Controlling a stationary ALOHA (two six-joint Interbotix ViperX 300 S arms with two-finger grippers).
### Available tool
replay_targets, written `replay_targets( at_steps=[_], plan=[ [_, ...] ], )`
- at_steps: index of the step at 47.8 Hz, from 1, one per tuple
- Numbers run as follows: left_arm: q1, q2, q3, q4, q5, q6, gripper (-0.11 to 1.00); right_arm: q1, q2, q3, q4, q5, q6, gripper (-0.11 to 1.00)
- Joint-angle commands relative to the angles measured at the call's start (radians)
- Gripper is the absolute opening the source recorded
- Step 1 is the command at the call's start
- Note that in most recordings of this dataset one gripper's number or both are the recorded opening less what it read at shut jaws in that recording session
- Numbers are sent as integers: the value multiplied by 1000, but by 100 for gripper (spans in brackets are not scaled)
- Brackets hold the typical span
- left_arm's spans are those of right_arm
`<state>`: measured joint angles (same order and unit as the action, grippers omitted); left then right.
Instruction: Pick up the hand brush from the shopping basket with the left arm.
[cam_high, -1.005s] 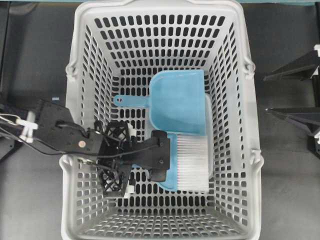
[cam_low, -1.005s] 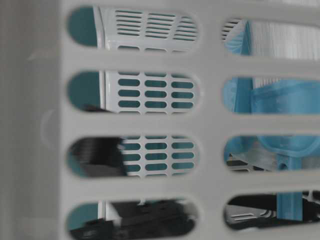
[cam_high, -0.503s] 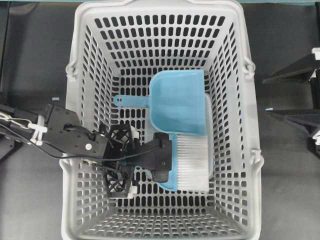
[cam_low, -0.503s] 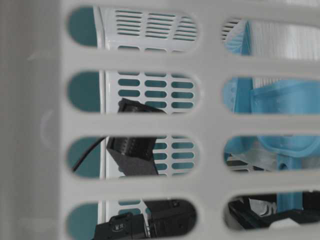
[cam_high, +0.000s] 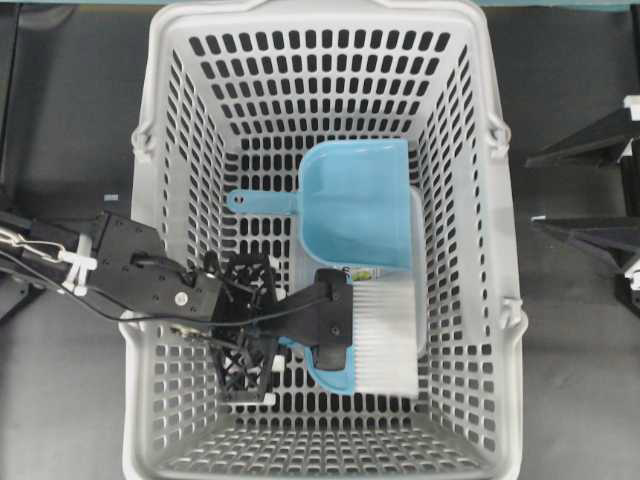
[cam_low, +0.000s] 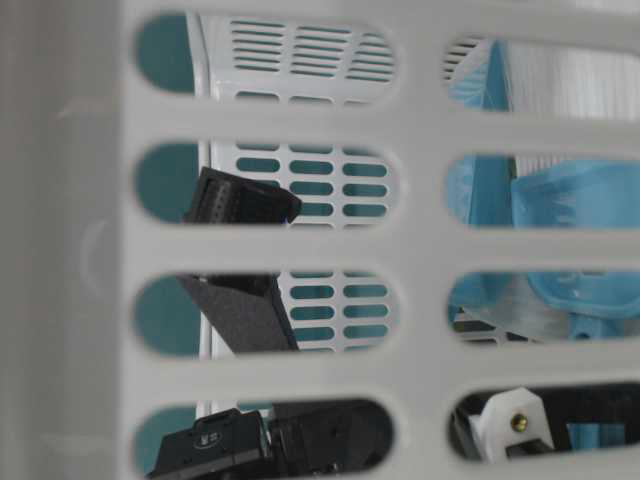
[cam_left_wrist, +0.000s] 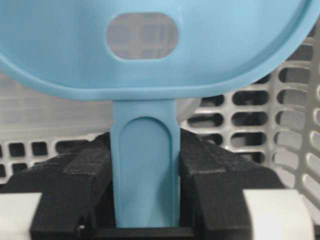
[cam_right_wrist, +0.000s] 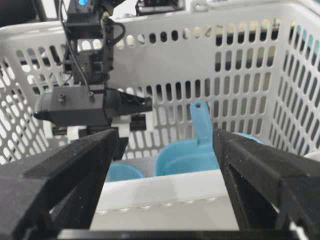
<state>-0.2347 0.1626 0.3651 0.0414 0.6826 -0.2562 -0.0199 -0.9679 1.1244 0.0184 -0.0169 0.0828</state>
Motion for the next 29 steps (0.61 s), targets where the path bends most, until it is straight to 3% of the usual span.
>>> replay_targets(
  at_steps=[1, 12, 19, 29],
  plan=[
    [-5, -17, -17, 5, -2, 0, 24, -2, 5, -6, 5, -11, 9, 74],
    [-2, -72, -57, 3, 48, 2, 24, 0, 2, 3, 5, -11, 18, 74],
    [3, -146, -146, 3, 213, 2, 24, 0, -5, 6, 5, -18, 18, 74],
    [8, -227, -359, 5, 506, 5, 24, -2, -15, 9, 5, -23, 18, 74]
  ],
)
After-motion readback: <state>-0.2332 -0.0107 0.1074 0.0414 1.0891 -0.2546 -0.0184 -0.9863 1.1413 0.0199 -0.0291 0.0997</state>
